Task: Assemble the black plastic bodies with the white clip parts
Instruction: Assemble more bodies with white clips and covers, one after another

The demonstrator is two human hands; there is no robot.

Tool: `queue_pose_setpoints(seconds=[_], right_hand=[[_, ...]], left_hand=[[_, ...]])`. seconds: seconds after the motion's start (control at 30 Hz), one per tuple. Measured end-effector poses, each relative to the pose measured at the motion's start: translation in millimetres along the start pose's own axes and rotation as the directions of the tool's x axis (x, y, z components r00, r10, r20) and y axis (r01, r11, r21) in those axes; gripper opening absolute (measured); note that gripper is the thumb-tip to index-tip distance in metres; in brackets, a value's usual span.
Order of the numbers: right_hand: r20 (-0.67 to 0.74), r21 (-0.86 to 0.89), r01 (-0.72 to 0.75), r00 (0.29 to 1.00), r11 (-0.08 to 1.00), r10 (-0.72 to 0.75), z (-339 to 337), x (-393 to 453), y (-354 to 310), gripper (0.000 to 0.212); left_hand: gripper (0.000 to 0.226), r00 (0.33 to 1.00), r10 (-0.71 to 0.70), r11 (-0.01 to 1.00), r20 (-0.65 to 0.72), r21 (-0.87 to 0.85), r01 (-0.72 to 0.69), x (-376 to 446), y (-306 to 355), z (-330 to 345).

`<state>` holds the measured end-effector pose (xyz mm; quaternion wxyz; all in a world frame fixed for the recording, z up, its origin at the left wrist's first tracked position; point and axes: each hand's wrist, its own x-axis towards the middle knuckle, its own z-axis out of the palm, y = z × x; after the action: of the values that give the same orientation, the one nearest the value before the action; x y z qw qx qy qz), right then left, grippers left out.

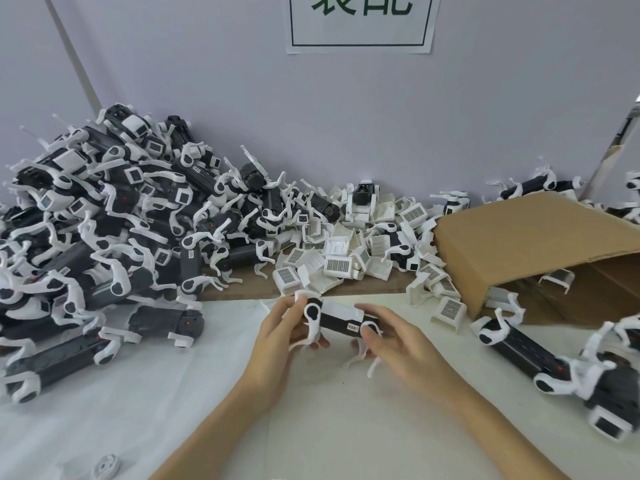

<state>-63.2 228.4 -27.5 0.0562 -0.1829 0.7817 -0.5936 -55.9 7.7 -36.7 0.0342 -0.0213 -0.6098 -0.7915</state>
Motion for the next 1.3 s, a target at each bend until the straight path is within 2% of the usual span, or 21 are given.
queue_pose_setpoints(seconds=[0.1, 0.13, 0.2, 0.27, 0.3, 0.37, 0.4, 0.43, 0.5, 0.53, 0.63, 0.77, 0.83, 0.9, 0.97, 1.0, 1.07, 1.17, 1.23, 1.3], right_hand=[[0.047, 0.039, -0.045, 0.998, 0.998, 0.044, -4.2, 1.5, -7.3, 0.042], [0.065, 0.105, -0.091, 0.994, 0.990, 0.085, -6.9, 4.7, -10.7, 0.040], [0.122, 0.412, -0.198, 0.979, 0.889, 0.161, -19.9, 15.4, -22.1, 0.042], [0.099, 0.721, -0.127, 0.992, 0.681, 0.081, -44.6, 25.3, -39.8, 0.049], [0.044, 0.847, -0.039, 0.999, 0.530, 0.003, -58.0, 28.8, -48.7, 0.056], [-0.047, 0.974, 0.070, 0.993, 0.214, -0.108, -78.5, 34.6, -58.4, 0.068], [-0.053, 0.983, 0.071, 0.993, 0.167, -0.108, -82.4, 37.2, -58.6, 0.067], [-0.042, 0.978, 0.059, 0.995, 0.200, -0.086, -82.3, 38.0, -54.9, 0.064], [-0.003, 0.931, 0.010, 1.000, 0.364, -0.021, -74.7, 36.9, -39.9, 0.060], [0.008, 0.914, -0.014, 1.000, 0.406, 0.017, -69.2, 36.0, -31.7, 0.057], [0.051, 0.907, -0.099, 0.991, 0.410, 0.128, -51.3, 30.8, -11.5, 0.045], [0.114, 0.901, -0.188, 0.972, 0.390, 0.204, -33.5, 27.5, 8.4, 0.045], [0.147, 0.899, -0.221, 0.966, 0.379, 0.215, -30.4, 27.6, 14.5, 0.046], [0.164, 0.899, -0.240, 0.961, 0.368, 0.225, -29.6, 28.5, 16.8, 0.046], [0.175, 0.898, -0.251, 0.957, 0.362, 0.229, -28.2, 29.4, 16.7, 0.047], [0.182, 0.898, -0.256, 0.957, 0.359, 0.227, -27.3, 29.5, 16.4, 0.047], [0.189, 0.901, -0.260, 0.956, 0.348, 0.223, -27.2, 28.9, 15.1, 0.047], [0.190, 0.902, -0.262, 0.955, 0.342, 0.229, -27.5, 25.9, 12.5, 0.046], [0.187, 0.904, -0.259, 0.955, 0.340, 0.230, -27.8, 24.6, 11.9, 0.045], [0.185, 0.903, -0.259, 0.955, 0.343, 0.234, -26.4, 23.6, 11.3, 0.045]], left_hand=[[0.056, 1.000, -0.020, 0.999, -0.009, -0.047, 0.020, 3.0, -3.4, -0.2], [0.057, 1.000, -0.015, 0.998, -0.014, -0.068, 0.014, 4.1, -4.4, -0.3], [0.058, 0.999, 0.006, 0.995, -0.046, -0.102, -0.011, 7.0, -5.6, -1.6], [0.060, 0.997, 0.011, 0.995, -0.083, -0.100, -0.020, 9.2, -5.4, -2.9], [0.061, 0.996, 0.007, 0.996, -0.094, -0.093, -0.016, 9.5, -5.2, -3.0], [0.059, 0.995, 0.011, 0.998, -0.097, -0.054, -0.017, 8.5, -5.8, -1.9], [0.057, 0.996, 0.018, 0.999, -0.089, -0.025, -0.020, 7.1, -5.8, -0.6], [0.054, 0.997, 0.024, 1.000, -0.074, 0.008, -0.024, 4.8, -5.4, 0.9], [0.050, 0.999, 0.035, 0.996, -0.038, 0.088, -0.032, 1.1, -4.8, 3.0], [0.048, 0.999, 0.040, 0.991, -0.021, 0.128, -0.037, 0.1, -4.9, 3.6], [0.044, 0.999, 0.040, 0.970, 0.003, 0.238, -0.039, -1.6, -4.7, 5.9], [0.030, 0.993, 0.108, 0.898, -0.043, 0.434, -0.079, -1.4, -7.4, 11.5], [0.019, 0.966, 0.244, 0.784, -0.085, 0.604, -0.144, 8.7, -9.3, 11.5], [0.008, 0.911, 0.405, 0.618, -0.079, 0.758, -0.209, 28.5, -6.0, 9.0], [0.018, 0.868, 0.494, 0.404, -0.056, 0.898, -0.173, 60.2, 1.5, 2.6], [0.024, 0.857, 0.511, 0.292, -0.062, 0.950, -0.106, 77.4, 7.6, -1.5], [0.033, 0.878, 0.463, 0.140, -0.120, 0.988, 0.061, 110.5, 19.8, -11.5], [0.049, 0.948, 0.212, 0.021, -0.238, 0.971, 0.239, 144.7, 24.1, -31.5], [0.054, 0.945, 0.173, 0.030, -0.278, 0.961, 0.277, 154.5, 18.5, -41.1], [0.043, 0.923, 0.273, 0.192, -0.271, 0.955, 0.224, 156.2, 14.7, -42.0]])
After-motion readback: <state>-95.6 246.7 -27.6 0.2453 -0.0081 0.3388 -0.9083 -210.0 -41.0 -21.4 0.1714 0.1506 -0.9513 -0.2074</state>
